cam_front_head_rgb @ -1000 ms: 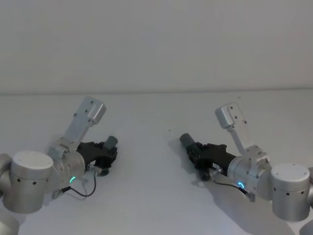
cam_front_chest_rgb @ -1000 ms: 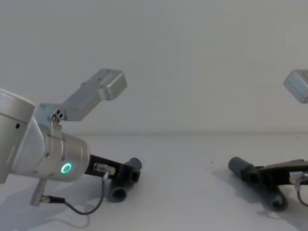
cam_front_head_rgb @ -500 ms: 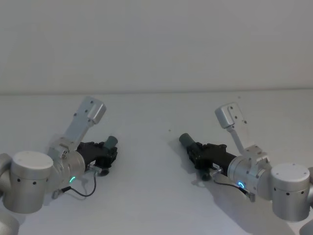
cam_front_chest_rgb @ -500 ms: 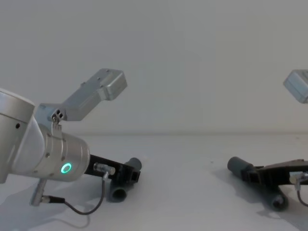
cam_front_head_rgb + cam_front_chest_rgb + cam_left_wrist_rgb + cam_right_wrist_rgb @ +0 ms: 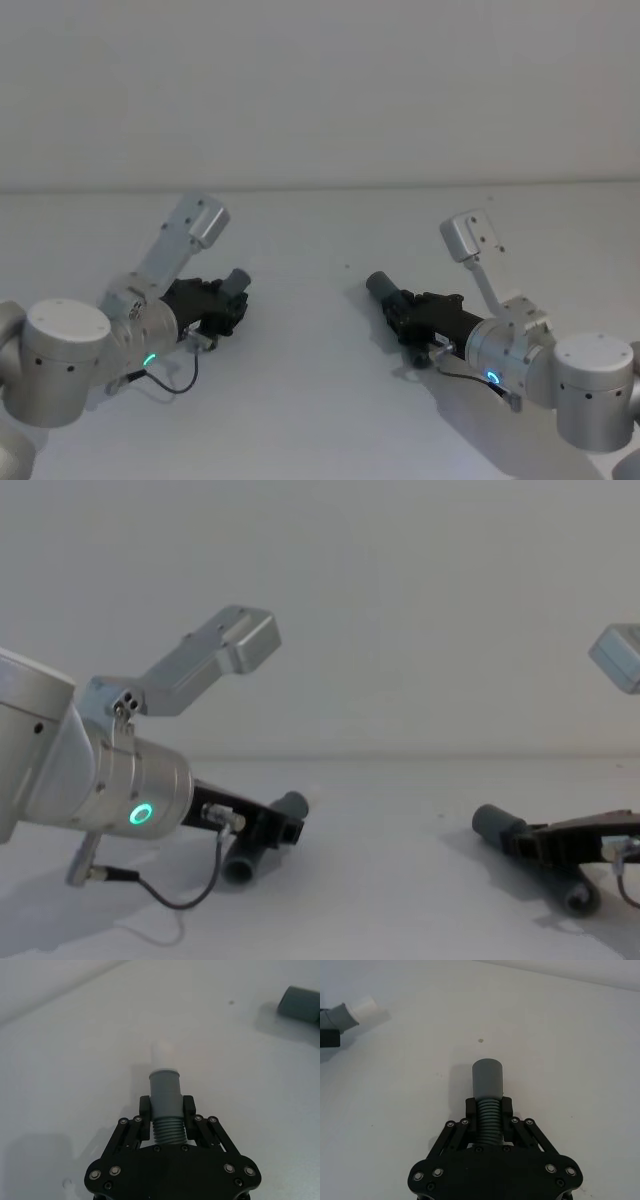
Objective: Use both hands to pick up one end of the pipe from the table, align the ends, and insert them.
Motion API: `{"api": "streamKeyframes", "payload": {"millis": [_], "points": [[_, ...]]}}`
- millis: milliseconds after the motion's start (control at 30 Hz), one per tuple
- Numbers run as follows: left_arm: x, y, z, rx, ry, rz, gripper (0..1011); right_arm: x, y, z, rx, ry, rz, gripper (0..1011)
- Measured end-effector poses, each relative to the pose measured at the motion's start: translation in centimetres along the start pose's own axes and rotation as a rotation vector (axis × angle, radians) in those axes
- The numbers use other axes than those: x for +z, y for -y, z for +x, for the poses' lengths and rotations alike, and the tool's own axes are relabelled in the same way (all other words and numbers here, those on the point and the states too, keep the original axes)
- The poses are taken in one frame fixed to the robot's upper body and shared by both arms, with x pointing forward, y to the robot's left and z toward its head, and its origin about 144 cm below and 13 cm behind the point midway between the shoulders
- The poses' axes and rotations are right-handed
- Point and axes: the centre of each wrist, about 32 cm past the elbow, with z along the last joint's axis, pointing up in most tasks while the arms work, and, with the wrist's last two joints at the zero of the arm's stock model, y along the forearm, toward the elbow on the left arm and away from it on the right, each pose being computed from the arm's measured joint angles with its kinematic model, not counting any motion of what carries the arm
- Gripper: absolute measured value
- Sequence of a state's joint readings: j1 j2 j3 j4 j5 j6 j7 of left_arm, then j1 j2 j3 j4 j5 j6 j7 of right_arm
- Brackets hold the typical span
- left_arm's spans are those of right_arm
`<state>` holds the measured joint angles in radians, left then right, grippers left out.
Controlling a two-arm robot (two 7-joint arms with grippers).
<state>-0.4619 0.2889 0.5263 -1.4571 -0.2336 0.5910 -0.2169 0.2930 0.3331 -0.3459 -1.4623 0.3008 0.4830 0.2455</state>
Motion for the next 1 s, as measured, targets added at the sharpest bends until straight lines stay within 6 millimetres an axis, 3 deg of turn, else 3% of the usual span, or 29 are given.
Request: {"api": "streamKeyframes", "payload": {"millis": [500,1000], "points": [[1.2,-0.3,0.8,-0.081,0.199,-0.152,348,0.0,0.0,0.0,0.002,0.008,-0.002,250],[1.3,0.1,2.1,-0.16,0.51,-0.302,348,0.8,0.6,0.5,0.043,0.208,-0.002,249]]}}
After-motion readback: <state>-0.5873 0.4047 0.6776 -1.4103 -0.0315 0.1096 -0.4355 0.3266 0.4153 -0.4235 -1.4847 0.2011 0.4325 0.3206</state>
